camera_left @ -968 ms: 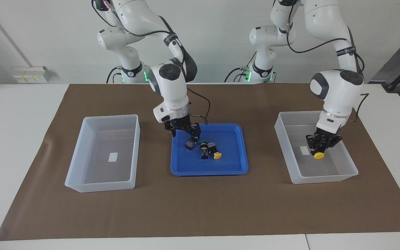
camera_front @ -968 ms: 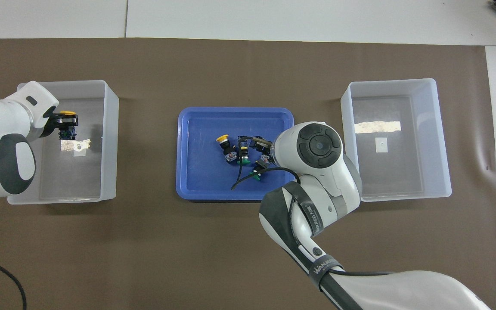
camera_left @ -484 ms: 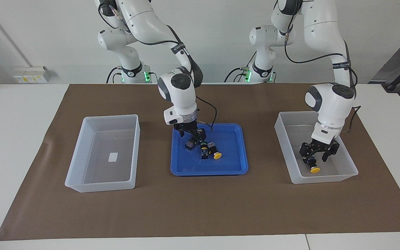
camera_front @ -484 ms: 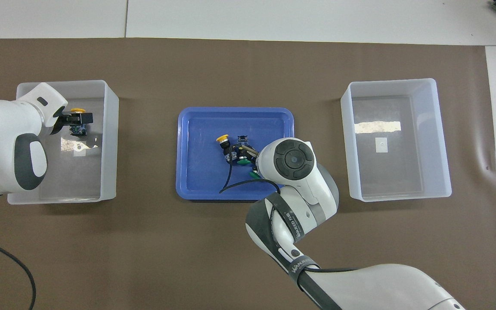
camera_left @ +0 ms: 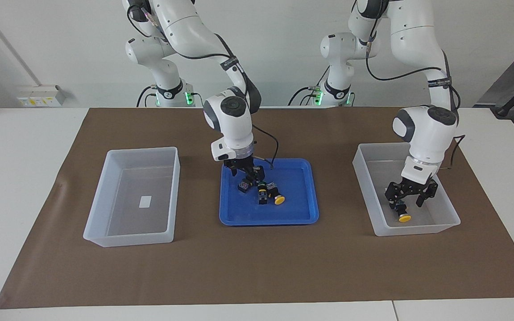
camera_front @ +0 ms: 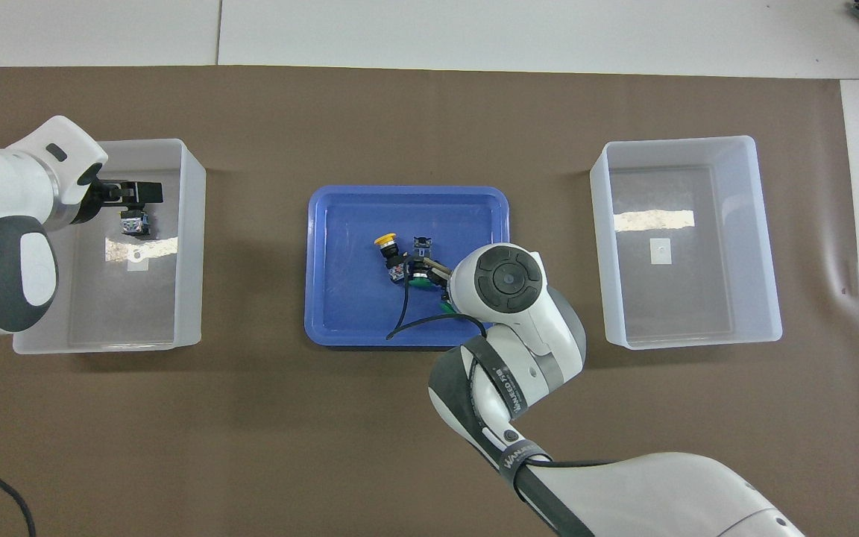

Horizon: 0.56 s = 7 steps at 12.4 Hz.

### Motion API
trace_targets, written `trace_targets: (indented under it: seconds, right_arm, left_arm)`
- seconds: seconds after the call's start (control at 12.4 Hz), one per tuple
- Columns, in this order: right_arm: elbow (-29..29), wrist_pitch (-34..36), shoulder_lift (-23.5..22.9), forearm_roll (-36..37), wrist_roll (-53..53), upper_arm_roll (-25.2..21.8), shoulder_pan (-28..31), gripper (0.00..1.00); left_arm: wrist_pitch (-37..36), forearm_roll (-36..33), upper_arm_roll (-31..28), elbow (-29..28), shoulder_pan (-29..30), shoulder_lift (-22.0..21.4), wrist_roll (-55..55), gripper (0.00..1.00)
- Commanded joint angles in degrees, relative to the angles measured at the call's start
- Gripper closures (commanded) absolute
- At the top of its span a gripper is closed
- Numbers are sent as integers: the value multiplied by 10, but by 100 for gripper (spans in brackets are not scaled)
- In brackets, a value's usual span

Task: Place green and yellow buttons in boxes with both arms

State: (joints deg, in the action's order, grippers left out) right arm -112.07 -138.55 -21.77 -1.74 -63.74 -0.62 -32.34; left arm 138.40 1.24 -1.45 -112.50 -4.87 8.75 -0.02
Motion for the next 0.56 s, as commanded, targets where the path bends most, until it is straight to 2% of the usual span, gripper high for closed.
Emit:
trace_targets:
  seconds: [0.0,0.24,0.48]
  right_arm:
    - [-2,-13,4,-5,-8,2,5,100]
    - [39,50,34,-5,15,1,32,100]
    - [58,99,92,1,118,-3,82,100]
  left_arm:
    - [-7,-10,-5,1,-60,0,-50,0]
    - [12,-10,-6,-6,-134,23,-125,0]
    - [49,-9,-6,-1,-205,63,-226,0]
